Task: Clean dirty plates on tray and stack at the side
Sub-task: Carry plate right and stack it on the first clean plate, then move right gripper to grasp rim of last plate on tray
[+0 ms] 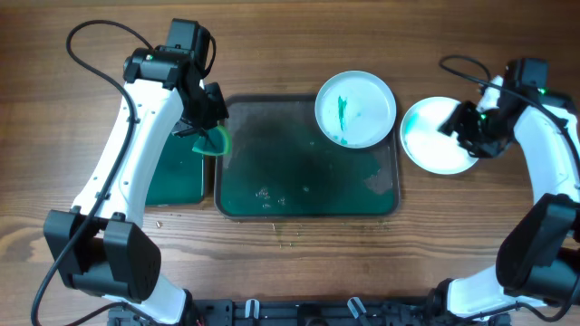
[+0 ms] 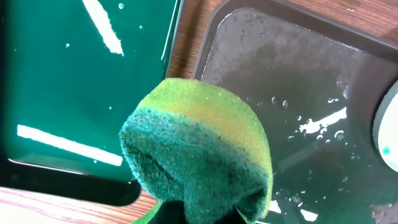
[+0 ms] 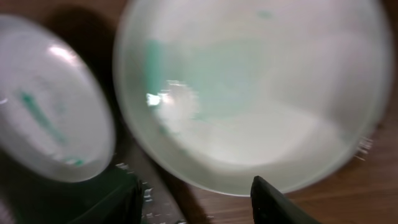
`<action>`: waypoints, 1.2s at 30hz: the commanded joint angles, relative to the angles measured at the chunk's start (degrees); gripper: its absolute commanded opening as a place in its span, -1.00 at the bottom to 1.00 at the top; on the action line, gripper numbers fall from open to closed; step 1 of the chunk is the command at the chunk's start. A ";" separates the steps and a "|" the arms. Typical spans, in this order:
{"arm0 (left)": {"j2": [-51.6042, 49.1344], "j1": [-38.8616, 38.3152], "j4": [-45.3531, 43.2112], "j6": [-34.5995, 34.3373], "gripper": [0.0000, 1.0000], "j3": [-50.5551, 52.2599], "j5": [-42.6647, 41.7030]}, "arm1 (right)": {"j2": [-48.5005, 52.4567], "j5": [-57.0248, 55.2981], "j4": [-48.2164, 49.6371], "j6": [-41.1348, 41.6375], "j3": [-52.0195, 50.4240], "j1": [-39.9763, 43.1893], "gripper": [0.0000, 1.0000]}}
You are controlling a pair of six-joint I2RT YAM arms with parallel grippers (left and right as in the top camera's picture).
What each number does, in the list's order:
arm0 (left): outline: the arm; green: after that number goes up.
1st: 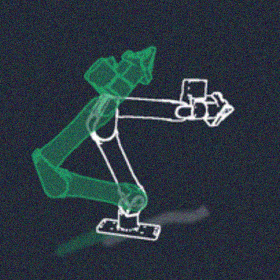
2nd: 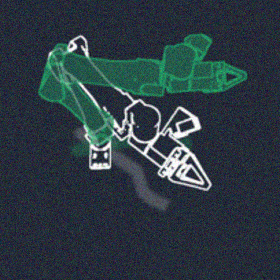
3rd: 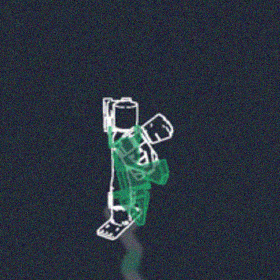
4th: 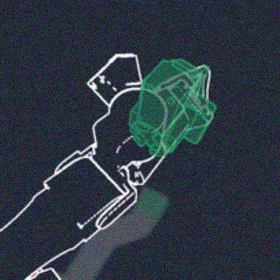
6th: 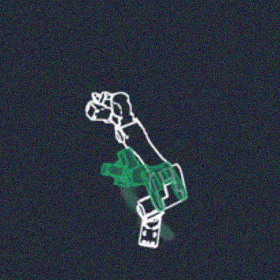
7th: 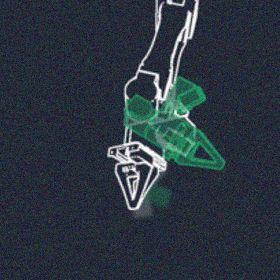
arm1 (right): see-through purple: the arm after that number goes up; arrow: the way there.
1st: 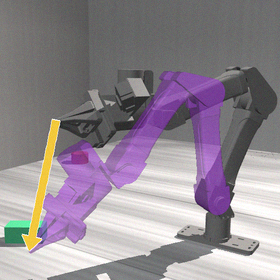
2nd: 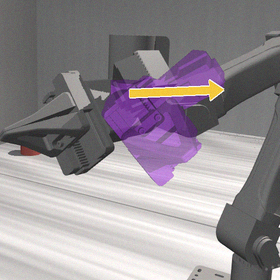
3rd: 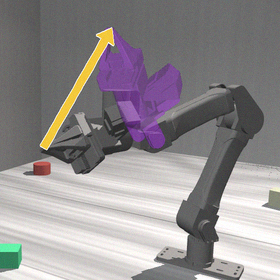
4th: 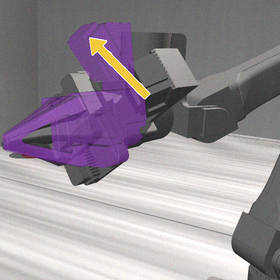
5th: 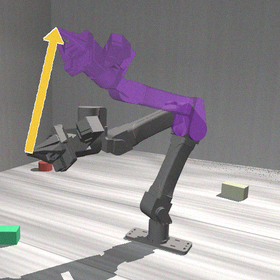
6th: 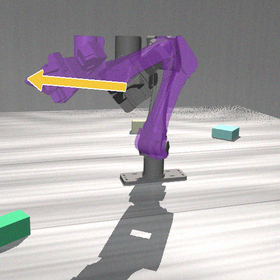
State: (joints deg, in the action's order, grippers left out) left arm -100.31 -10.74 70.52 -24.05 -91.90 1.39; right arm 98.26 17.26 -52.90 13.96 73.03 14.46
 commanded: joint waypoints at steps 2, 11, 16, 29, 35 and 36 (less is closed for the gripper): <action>0.02 0.04 -0.26 1.16 -0.92 -0.57 -0.50 | -0.22 8.90 2.01 -4.33 0.50 -6.05 0.11; 0.02 0.04 -0.83 1.14 -0.92 -0.57 -0.52 | -0.20 -8.48 14.08 17.59 -8.66 -19.63 -0.07; 0.02 0.04 -0.79 1.14 -0.92 -0.57 -0.52 | -0.11 -12.61 20.52 19.28 -13.46 -21.97 -0.15; 0.02 0.04 -0.66 1.14 -0.92 -0.57 -0.52 | -0.11 -9.03 35.82 15.82 -22.25 -22.01 -0.48; 0.02 0.04 -0.63 1.14 -0.92 -0.57 -0.55 | -0.11 -5.25 34.51 13.44 -22.91 -22.75 -0.72; 0.02 0.04 -0.63 1.14 -0.92 -0.57 -0.55 | -0.11 -4.42 34.21 12.92 -22.91 -23.15 -0.74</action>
State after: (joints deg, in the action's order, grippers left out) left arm -100.31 -10.76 69.91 -24.05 -91.90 1.39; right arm 98.26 9.52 -17.87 29.10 50.78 -7.46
